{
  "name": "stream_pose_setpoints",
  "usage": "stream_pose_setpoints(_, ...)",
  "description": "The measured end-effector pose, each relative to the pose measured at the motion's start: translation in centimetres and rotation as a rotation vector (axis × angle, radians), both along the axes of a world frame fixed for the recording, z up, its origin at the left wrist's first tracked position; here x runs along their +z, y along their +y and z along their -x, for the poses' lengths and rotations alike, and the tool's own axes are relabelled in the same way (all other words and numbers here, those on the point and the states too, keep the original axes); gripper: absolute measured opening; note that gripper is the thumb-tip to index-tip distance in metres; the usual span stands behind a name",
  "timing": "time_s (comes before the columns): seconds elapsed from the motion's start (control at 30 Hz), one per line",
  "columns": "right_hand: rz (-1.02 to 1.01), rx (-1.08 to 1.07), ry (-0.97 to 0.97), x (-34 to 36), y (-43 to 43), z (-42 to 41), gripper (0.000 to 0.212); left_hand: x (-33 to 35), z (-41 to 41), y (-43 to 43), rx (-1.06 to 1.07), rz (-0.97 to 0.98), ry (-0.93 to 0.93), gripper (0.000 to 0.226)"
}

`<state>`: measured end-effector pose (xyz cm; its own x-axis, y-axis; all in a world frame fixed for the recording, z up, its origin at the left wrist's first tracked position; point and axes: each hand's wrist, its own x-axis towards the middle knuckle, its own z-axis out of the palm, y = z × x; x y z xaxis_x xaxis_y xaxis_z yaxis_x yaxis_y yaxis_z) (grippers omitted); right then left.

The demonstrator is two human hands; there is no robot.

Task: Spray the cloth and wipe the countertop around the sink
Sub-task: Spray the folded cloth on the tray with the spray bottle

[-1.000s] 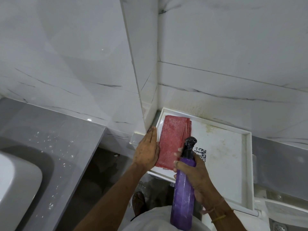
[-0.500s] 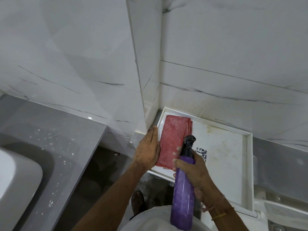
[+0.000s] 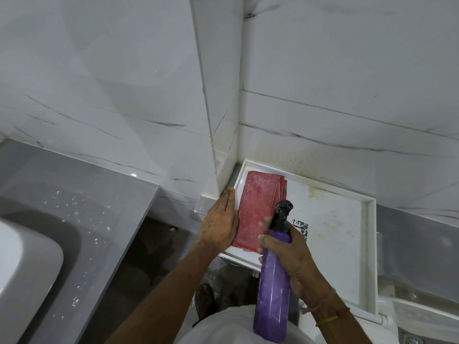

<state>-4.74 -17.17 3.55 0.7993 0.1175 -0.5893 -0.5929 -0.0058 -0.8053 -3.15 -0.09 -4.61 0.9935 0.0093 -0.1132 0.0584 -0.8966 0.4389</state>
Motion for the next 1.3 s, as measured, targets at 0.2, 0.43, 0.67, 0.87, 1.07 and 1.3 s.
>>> stream_pose_setpoints(0.2,-0.002,-0.009,0.002,-0.1,-0.2,-0.3,0.028,0.1,0.1,0.0,0.0,0.001,-0.006,0.061)
stream_pose_setpoints(0.43,0.032,-0.01,-0.014,0.1,-0.4,-0.8,0.027,0.2,0.0,-0.1,0.004,-0.009,-0.009,0.061)
stream_pose_setpoints(0.67,0.062,0.023,-0.02,0.0,-0.6,-1.3,0.025,0.3,0.0,0.0,-0.003,-0.01,-0.008,0.061)
stream_pose_setpoints(0.87,0.064,0.041,-0.018,-0.1,-0.7,-1.4,0.024,0.3,0.0,-0.1,-0.004,-0.013,-0.025,0.059)
stream_pose_setpoints(1.07,0.077,0.06,-0.021,0.0,-0.7,-1.4,0.027,0.3,-0.1,0.0,-0.008,-0.008,-0.007,0.06)
stream_pose_setpoints(1.3,0.082,0.071,-0.041,0.1,-0.6,-1.8,0.024,0.2,-0.1,0.0,-0.012,-0.01,-0.001,0.06)
